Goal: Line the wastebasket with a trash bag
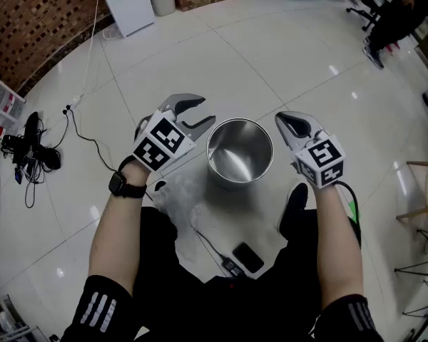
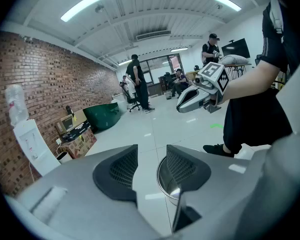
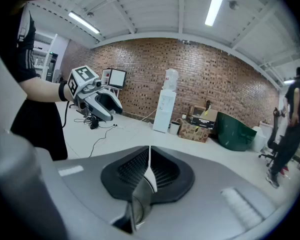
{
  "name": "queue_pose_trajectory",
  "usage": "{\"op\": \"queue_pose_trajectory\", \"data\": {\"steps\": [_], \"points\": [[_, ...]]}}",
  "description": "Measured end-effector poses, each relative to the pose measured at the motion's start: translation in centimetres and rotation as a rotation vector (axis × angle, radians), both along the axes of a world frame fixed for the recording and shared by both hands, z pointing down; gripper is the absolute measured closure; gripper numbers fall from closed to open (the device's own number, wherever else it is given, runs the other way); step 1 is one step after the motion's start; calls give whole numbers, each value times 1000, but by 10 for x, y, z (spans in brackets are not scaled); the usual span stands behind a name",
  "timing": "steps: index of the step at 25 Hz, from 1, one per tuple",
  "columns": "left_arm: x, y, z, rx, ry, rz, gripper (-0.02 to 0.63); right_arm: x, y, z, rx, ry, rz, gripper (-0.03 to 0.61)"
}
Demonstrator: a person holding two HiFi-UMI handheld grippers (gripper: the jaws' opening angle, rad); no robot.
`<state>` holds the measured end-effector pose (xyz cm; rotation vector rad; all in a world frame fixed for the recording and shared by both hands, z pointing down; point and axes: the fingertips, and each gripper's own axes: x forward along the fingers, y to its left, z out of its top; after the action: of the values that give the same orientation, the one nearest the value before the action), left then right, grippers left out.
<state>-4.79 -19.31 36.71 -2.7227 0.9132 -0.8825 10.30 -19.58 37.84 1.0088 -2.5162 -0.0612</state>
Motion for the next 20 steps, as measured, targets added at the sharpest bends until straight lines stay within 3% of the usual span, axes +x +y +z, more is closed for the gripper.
{"op": "queue_pose_trajectory", "data": {"steps": [9, 20], "points": [[-11, 9, 3, -29, -20, 19, 440, -30, 16, 16, -6, 45, -66, 501], [-55, 22, 11, -55, -52, -12, 440, -130, 47, 38, 0, 134, -305, 419]]}}
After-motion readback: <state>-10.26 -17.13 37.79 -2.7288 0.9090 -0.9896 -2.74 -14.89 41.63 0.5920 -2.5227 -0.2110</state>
